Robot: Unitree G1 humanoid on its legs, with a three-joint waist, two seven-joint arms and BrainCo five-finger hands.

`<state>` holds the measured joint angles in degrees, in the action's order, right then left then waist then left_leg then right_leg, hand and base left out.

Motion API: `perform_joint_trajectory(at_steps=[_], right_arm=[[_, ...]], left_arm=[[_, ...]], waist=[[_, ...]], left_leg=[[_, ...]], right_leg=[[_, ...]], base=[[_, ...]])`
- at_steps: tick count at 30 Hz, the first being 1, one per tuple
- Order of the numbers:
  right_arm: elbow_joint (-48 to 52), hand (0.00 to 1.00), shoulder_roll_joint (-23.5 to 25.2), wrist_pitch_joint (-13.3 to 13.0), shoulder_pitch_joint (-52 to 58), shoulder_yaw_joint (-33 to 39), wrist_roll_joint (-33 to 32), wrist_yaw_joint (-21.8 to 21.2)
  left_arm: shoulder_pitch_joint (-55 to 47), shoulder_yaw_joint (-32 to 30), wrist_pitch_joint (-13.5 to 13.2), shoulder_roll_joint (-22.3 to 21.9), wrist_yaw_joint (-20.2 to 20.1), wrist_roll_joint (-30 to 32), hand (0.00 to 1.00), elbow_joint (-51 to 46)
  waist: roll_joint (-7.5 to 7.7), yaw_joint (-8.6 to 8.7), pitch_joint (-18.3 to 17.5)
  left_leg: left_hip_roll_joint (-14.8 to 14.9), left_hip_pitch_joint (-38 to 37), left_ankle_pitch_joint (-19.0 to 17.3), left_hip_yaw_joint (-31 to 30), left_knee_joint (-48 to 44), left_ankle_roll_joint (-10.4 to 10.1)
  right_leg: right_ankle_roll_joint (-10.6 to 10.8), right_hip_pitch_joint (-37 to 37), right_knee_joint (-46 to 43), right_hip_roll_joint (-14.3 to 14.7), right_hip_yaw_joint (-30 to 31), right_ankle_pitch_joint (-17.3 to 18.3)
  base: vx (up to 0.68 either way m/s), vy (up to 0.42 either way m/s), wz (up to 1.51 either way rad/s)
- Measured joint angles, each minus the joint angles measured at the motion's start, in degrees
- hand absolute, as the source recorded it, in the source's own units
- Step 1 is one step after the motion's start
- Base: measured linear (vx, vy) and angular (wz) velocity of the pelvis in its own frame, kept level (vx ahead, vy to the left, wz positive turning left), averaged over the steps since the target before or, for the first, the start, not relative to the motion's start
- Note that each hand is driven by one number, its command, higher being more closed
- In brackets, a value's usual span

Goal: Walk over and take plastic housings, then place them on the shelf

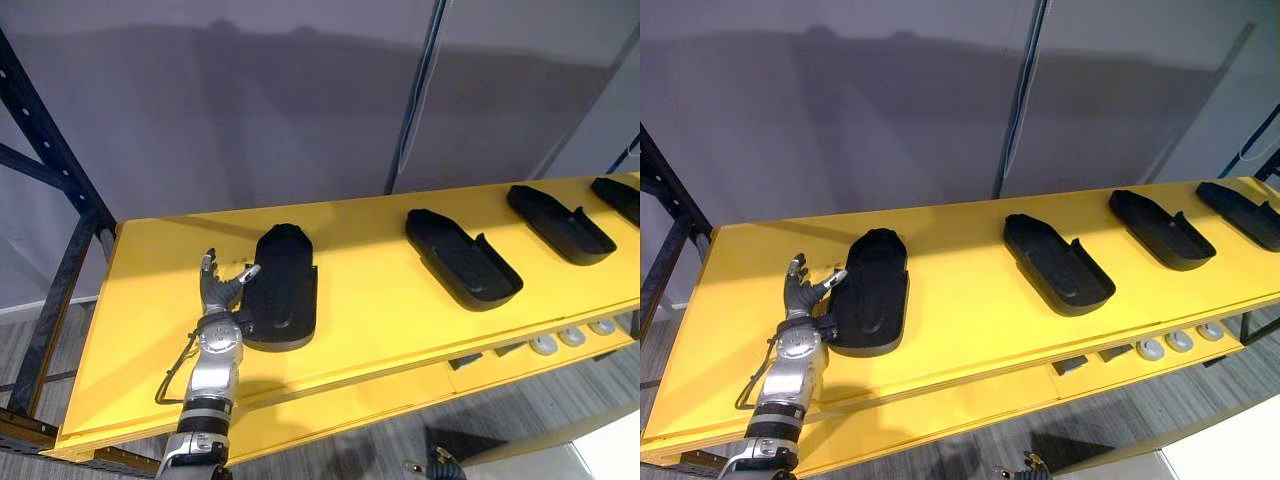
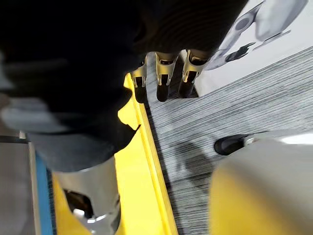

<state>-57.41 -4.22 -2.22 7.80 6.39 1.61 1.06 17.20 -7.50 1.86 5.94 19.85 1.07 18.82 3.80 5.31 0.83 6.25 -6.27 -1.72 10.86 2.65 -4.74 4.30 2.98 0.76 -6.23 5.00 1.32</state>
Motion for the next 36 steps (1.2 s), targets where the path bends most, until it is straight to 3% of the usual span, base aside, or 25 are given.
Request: perform_joint_trajectory(at_steps=[12,17,21,22,25,32,36], right_arm=[[-0.7,0.0,-0.2,0.3,1.3,0.4,1.0,0.2],[-1.8,0.0,-0.4,0.2,1.3,0.4,0.9,0.4],[-1.9,0.0,-0.3,0.1,1.9,0.4,0.9,0.6],[-2.1,0.0,-0.3,0.0,2.2,0.4,0.9,0.7],[-2.2,0.0,-0.4,-0.4,3.0,0.4,0.9,0.9],[-2.2,0.0,-0.4,-1.3,3.6,0.2,0.9,1.4],[-1.9,0.0,-0.4,-1.4,4.2,-0.3,0.9,2.1]], left_arm=[[-2.2,3.2,-2.7,-1.3,-0.1,-2.6,0.0,-10.3],[-4.8,5.0,-4.1,-2.4,-0.3,-0.8,0.0,-22.0],[-13.4,8.9,-6.3,-3.3,-1.8,1.7,0.0,-32.1],[-16.3,10.8,-7.0,-3.4,-2.4,2.6,1.0,-34.2],[-22.5,14.5,-8.4,-3.6,-4.7,3.7,1.0,-37.9],[-33.3,16.7,-12.0,-3.6,-6.6,4.7,1.0,-40.3],[-35.1,17.1,-12.3,-4.2,-7.4,4.5,1.0,-39.5]], waist=[[0.12,-0.04,0.1],[0.11,-1.04,0.2],[-0.12,-1.59,0.5],[-0.21,-2.01,0.6],[-0.22,-3.36,0.6],[-0.24,-4.59,0.6],[-0.2,-5.76,0.6]], left_leg=[[0.0,-1.1,0.4,0.0,1.1,0.0],[0.1,-1.0,0.3,0.0,0.6,0.1],[0.2,-1.0,-0.2,0.1,-0.3,-0.1],[0.3,-0.9,-0.2,0.1,-0.4,-0.2],[0.7,-0.7,-0.3,0.2,-0.6,-0.4],[1.0,1.1,-1.4,-0.4,-2.9,-0.6],[1.1,2.5,-1.9,-1.7,-4.2,-0.5]], right_leg=[[0.0,0.7,-0.1,0.0,0.2,0.0],[0.1,0.7,-0.6,0.1,0.9,0.1],[0.7,0.0,-3.1,0.3,2.1,2.4],[0.7,-0.2,-3.6,0.5,2.2,2.7],[0.9,-0.5,-3.9,0.8,2.2,2.7],[1.3,-1.0,-4.3,0.8,1.7,3.0],[1.4,-0.9,-4.3,0.6,0.6,3.1]], base=[[0.0,0.0,0.0],[-0.01,-0.001,0.0],[-0.04,-0.006,-0.01],[0.0,0.0,0.0],[0.0,0.0,0.0],[0.01,0.001,0.05],[0.0,0.002,0.18]])
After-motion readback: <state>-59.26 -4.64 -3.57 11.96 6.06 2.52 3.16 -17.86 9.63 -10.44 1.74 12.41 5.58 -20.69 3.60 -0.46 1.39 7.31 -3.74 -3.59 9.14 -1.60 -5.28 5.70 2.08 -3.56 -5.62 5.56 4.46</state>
